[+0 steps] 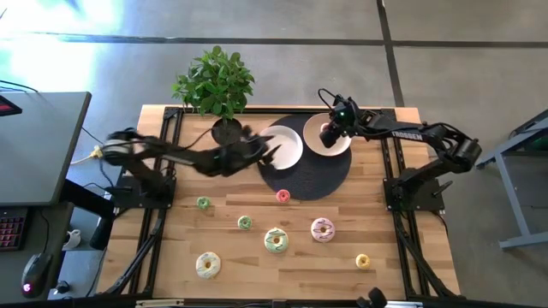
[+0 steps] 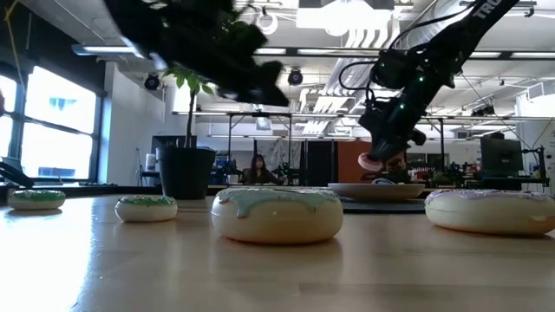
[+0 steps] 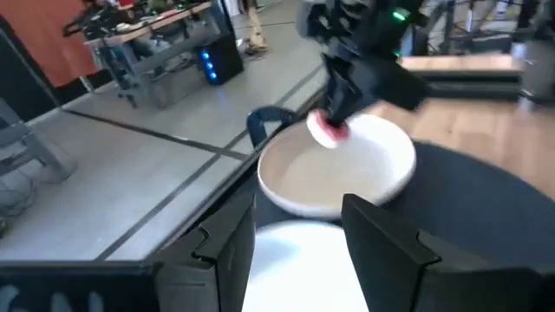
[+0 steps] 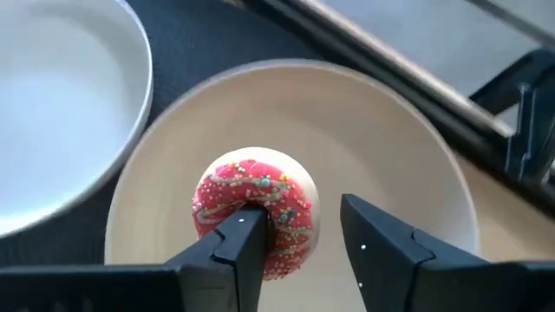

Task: Pick & Place donuts
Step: Put the right small pink donut on the brown plate

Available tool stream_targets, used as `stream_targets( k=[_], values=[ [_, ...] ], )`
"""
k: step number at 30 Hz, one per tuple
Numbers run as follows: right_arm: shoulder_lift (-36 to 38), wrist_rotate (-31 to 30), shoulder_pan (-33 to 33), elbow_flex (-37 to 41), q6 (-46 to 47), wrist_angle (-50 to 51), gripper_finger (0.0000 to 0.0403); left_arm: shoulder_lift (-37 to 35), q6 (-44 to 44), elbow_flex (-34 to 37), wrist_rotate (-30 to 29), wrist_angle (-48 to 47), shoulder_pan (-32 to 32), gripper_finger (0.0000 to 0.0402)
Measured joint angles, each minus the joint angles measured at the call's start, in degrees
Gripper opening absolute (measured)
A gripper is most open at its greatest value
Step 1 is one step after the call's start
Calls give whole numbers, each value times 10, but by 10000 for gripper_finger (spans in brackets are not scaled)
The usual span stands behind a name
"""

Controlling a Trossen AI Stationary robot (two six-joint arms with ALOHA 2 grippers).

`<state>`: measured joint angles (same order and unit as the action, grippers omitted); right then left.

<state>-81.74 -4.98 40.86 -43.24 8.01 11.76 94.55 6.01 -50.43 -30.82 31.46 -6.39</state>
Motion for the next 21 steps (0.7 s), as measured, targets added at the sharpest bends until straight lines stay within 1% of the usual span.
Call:
stream_targets(
  k=[3, 6, 10, 14, 17, 19, 21],
  values=[
    [1, 0, 0, 0, 10, 18, 143, 77, 14, -81, 54, -25, -19, 170],
    [1, 0, 0, 0, 11, 28, 142, 148, 16, -167, 82, -57, -27, 170],
    [1, 10, -1, 0, 15, 29, 142, 221, 45, -268, 72, -110, -27, 170],
    [1, 41, -1, 0, 7, 29, 142, 284, 71, -353, 77, -138, -26, 170],
    [1, 53, -1, 0, 6, 31, 142, 321, 73, -405, 77, -158, -26, 170],
    [1, 54, -1, 0, 5, 33, 142, 332, 73, -428, 77, -178, -27, 170],
    [1, 54, -1, 0, 5, 32, 142, 351, 73, -454, 77, -177, -27, 170]
  ],
)
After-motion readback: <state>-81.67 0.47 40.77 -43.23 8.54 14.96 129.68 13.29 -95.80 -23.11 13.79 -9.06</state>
